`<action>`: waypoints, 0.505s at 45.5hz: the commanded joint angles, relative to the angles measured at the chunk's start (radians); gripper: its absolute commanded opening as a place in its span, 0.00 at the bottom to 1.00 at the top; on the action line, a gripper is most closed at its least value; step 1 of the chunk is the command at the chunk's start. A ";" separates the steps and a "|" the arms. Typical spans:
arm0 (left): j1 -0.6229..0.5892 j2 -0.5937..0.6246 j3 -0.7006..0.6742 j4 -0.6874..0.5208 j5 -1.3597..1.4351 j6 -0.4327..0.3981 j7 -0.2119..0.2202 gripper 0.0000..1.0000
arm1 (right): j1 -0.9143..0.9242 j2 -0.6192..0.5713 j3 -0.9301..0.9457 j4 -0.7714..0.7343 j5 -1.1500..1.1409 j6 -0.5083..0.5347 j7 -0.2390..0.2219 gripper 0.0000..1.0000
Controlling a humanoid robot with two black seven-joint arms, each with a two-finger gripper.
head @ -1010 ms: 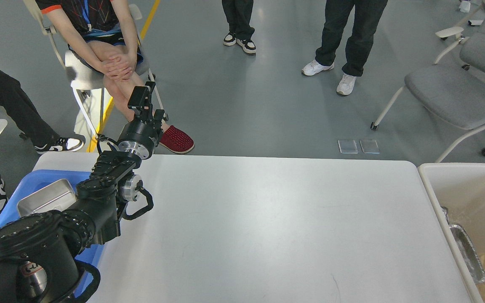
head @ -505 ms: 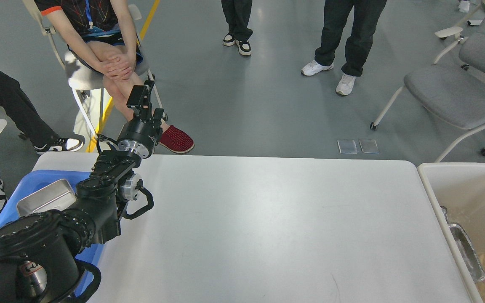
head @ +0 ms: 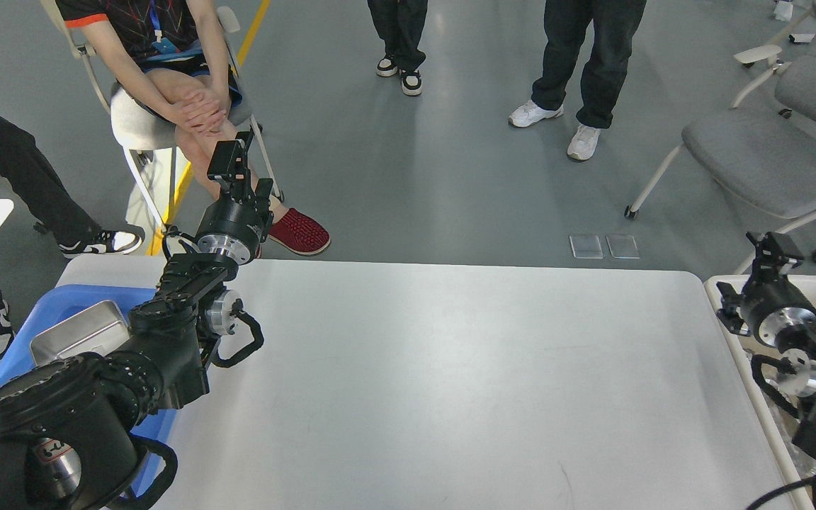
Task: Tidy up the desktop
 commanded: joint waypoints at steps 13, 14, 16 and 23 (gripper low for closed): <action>0.026 0.008 -0.025 -0.002 0.001 -0.009 -0.031 0.96 | 0.108 0.236 0.248 0.056 0.009 0.061 0.002 1.00; 0.029 0.008 -0.028 -0.002 0.001 -0.012 -0.032 0.96 | 0.107 0.244 0.262 0.056 0.009 0.063 0.002 1.00; 0.035 0.006 -0.032 -0.002 0.001 -0.013 -0.034 0.96 | 0.108 0.258 0.276 0.056 0.007 0.061 0.002 1.00; 0.045 0.008 -0.040 0.000 0.001 -0.015 -0.034 0.96 | 0.108 0.274 0.285 0.053 0.007 0.050 0.008 1.00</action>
